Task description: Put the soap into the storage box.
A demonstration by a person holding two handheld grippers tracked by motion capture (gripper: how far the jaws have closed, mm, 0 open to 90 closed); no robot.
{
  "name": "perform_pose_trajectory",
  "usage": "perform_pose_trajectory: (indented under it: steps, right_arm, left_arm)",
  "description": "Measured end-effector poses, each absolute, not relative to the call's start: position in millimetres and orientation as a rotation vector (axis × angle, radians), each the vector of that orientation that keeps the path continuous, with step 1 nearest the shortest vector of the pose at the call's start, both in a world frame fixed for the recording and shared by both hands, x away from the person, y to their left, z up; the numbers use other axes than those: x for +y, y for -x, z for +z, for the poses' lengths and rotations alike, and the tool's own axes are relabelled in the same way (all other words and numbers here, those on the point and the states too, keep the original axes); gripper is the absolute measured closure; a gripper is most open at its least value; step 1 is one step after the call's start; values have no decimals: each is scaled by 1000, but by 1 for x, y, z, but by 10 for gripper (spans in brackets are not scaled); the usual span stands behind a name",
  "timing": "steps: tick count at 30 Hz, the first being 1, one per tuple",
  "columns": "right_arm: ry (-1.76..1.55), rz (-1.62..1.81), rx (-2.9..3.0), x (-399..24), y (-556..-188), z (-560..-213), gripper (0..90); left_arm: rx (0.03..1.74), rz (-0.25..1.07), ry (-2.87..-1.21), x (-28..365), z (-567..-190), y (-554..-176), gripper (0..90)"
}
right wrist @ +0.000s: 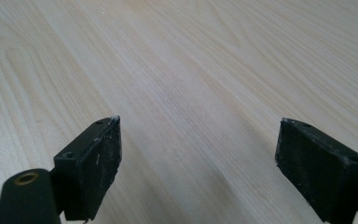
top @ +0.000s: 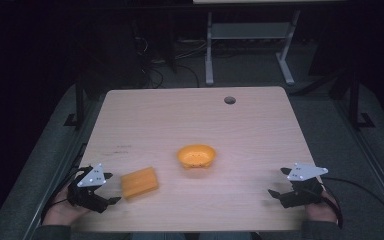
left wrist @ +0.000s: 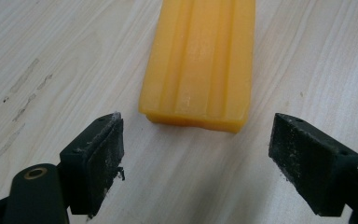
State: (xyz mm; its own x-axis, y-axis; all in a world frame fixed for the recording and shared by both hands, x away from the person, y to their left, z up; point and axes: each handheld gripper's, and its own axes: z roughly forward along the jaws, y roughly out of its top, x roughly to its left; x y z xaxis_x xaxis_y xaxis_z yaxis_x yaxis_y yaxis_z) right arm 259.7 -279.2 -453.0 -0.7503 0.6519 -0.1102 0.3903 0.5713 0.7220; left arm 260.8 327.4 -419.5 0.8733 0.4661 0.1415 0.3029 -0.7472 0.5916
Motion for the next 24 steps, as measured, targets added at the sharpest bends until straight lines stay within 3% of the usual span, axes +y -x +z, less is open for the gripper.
perform_pose_trajectory:
  steps: [24]
  right_arm:
    - [-853,999,2432,-281,-259,-453,139]
  left_arm:
    - [515,374,-2488,314,-416,-266,172]
